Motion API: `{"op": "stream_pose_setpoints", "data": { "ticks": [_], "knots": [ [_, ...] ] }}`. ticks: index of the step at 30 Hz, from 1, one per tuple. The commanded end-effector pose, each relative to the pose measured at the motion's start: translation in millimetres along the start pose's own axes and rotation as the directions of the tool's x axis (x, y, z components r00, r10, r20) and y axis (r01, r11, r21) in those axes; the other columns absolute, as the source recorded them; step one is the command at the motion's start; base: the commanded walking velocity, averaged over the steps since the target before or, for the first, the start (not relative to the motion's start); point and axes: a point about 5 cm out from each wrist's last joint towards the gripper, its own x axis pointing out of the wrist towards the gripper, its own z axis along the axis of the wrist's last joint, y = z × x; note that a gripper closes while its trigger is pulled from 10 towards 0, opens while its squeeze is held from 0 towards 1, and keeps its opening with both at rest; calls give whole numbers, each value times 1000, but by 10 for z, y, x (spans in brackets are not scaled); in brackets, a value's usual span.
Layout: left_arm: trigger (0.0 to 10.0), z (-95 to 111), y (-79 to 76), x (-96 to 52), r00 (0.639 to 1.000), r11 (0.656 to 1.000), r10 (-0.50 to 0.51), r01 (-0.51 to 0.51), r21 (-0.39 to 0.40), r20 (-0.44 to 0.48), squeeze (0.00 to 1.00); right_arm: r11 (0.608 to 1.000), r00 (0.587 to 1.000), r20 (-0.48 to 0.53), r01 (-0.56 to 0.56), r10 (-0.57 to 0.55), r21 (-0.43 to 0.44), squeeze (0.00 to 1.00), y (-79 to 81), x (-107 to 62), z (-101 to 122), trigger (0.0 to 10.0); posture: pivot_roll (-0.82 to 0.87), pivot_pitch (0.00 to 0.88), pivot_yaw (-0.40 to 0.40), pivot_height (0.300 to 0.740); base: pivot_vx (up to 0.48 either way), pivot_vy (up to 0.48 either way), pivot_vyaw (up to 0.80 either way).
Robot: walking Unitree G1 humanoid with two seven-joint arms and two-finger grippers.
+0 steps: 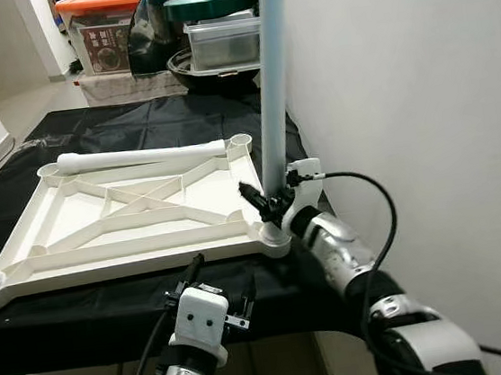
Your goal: Building children table
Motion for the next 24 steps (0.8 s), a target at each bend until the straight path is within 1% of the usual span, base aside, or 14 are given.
{"op": "stream_pose_setpoints", "data": {
  "ticks": [1, 3, 5, 6, 7, 8, 9, 14, 15, 16, 17, 18, 21, 24],
  "knots": [
    [10000, -42, -4, -6, 1000, 1000, -7, 7, 6, -23, 0, 983, 981, -64, -184, 185, 15, 0, 164, 83, -40, 10000, 83, 0, -25, 740, 0, 0, 0],
    [10000, -45, -4, -6, 1000, 1000, -8, 8, 6, -23, 0, 972, 968, -87, -234, 234, 17, 0, 188, 84, -47, 10000, 83, 0, -25, 740, 0, 0, 0],
    [10000, -45, -5, -6, 1000, 1000, -10, 10, 7, -23, 0, 900, 876, -206, -433, 435, 60, 0, 346, 98, -145, 10000, 83, 0, -25, 740, 0, 0, 0],
    [10000, -45, -5, -6, 1000, 1000, -10, 10, 7, -23, 0, 900, 876, -206, -433, 435, 60, 0, 346, 98, -145, 10000, 83, 0, -25, 740, 0, 0, 0],
    [10000, -45, -6, -8, 1000, 1000, -10, 10, 7, -22, 0, 859, 826, -244, -506, 509, 80, 0, 408, 94, -179, 10000, 96, 0, -27, 740, 0, 0, 0],
    [10000, -45, -6, -8, 1000, 1000, -10, 10, 7, -22, 0, 859, 826, -244, -506, 509, 80, 0, 408, 94, -179, 10000, 96, 0, -27, 740, 0, 0, 0],
    [10000, -43, -9, -11, 1000, 1000, -10, 10, 9, -22, 0, 820, 776, -282, -568, 564, 76, 0, 483, 110, -213, 10000, 96, 0, -32, 740, 0, 0, 0],
    [10000, -42, -11, -11, 1000, 1000, -10, 10, 9, -22, 0, 820, 775, -299, -571, 556, 47, 0, 522, 151, -225, 9569, 96, 0, -32, 740, 0, 0, 0],
    [10000, -42, -12, -9, 1000, 1000, -10, 10, 9, -22, 0, 841, 801, -286, -539, 525, 34, 0, 523, 182, -215, 0, 98, 0, -33, 740, 0, 0, 0],
    [10000, -42, -13, -7, 1000, 1000, -10, 10, 8, -22, 0, 854, 817, -277, -519, 506, 30, 0, 522, 202, -206, 0, 98, 0, -33, 740, 0, 0, 0],
    [10000, -40, -15, -5, 1000, 1000, -8, 8, 6, -23, 0, 908, 882, -231, -420, 410, 6, 0, 490, 258, -167, 0, 98, 0, -33, 740, 0, 0, 0],
    [10000, -40, -16, -5, 1000, 1000, -7, 7, 6, -23, 0, 925, 905, -208, -379, 372, 6, 0, 469, 273, -148, 0, 98, 0, -33, 740, 0, 0, 0],
    [10000, -43, -18, -5, 1000, 1000, -7, 7, 5, -24, 0, 952, 937, -175, -306, 302, 3, 0, 429, 291, -121, 0, 98, 0, -33, 740, 0, 0, 0],
    [10000, -43, -25, -1, 1000, 1000, -7, 7, 3, -26, 0, 995, 986, -138, -94, 96, 18, 0, 304, 289, -131, 0, 91, 0, -32, 740, 0, 0, 0]
  ]
}}
